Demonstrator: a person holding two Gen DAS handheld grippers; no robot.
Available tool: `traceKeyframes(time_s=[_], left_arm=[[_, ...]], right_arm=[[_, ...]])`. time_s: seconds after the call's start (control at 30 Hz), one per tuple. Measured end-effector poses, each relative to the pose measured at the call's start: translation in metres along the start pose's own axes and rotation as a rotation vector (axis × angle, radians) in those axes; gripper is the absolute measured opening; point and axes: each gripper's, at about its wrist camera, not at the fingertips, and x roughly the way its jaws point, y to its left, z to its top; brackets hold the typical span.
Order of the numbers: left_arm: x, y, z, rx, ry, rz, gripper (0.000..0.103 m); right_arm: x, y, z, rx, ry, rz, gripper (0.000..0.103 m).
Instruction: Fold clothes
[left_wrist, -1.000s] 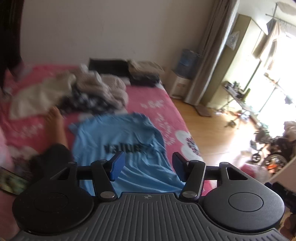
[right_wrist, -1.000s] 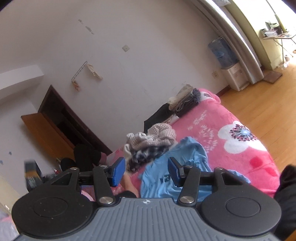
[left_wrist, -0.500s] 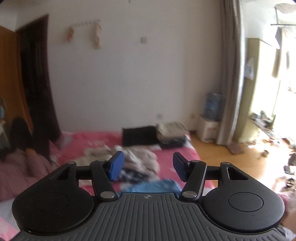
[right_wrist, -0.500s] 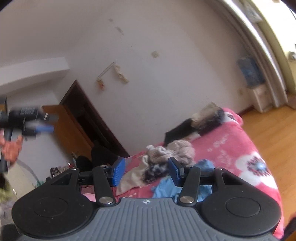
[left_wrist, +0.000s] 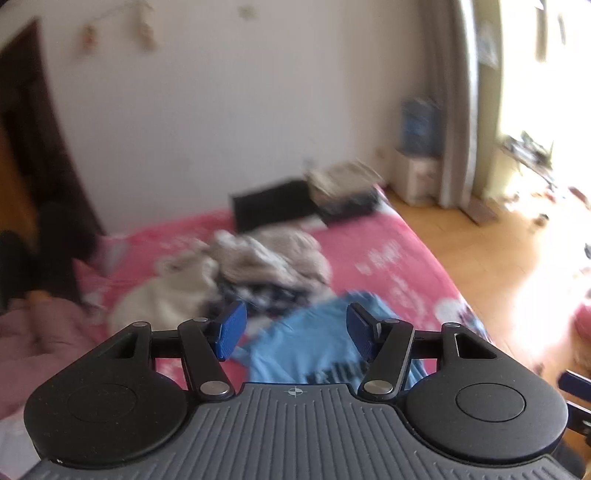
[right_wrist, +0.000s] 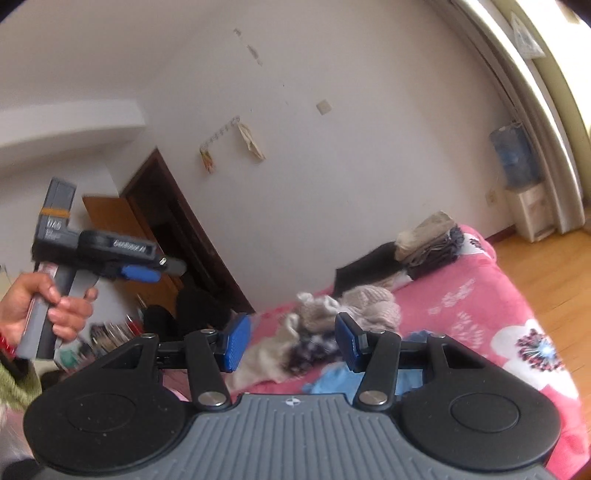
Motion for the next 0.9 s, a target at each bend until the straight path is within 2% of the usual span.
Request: traceKeyframes(time_s=[0.1,0.2,0.27,0.37,0.47,0.53,0.6,0.67,0.77,0.83,0.9], left_arm=[[0.049,0.001,-0.036,0.015,0.051,-0.071,0.060],[0.085,-0.006,-0.082,0.079,0.026,-0.146,0.060],[0.107,-0.015,-0.120,0.141,0.034,-0.222,0.060],[0.132,-0.026,-0.180,0.233,0.141,-0.353,0.060],[0.145,-0.033,-0.243,0.355,0.242,-0.464,0.056],[0.151,-0.032,-0.271,0.416,0.302,-0.525,0.055],[0.157,-0.030,-0.291,0.420,0.374,-0.601,0.055],[0.162,-0.026,-0.307,0.416,0.412,-0.651,0.055],[0.158,-0.019,-0.319,0.376,0.419,-0.637,0.055],[0.155,-0.014,-0.326,0.348,0.422,-0.627,0.055],[0.151,-0.007,-0.323,0.311,0.415,-0.544,0.055]], right_arm=[[0.030,-0.011,-0.022,-0.093,0.082,-0.047,0.053],[0.065,-0.032,-0.046,-0.167,0.146,-0.101,0.051],[0.088,-0.051,-0.060,-0.170,0.174,-0.133,0.051],[0.115,-0.053,-0.089,-0.207,0.282,-0.077,0.048],[0.141,-0.051,-0.118,-0.250,0.399,-0.005,0.045],[0.158,-0.050,-0.138,-0.278,0.477,0.043,0.044],[0.176,-0.049,-0.158,-0.306,0.555,0.091,0.044],[0.193,-0.047,-0.178,-0.334,0.632,0.140,0.043],[0.212,-0.035,-0.205,-0.394,0.750,0.216,0.043],[0.213,-0.030,-0.216,-0.389,0.785,0.243,0.043],[0.206,-0.031,-0.224,-0.350,0.795,0.257,0.043]])
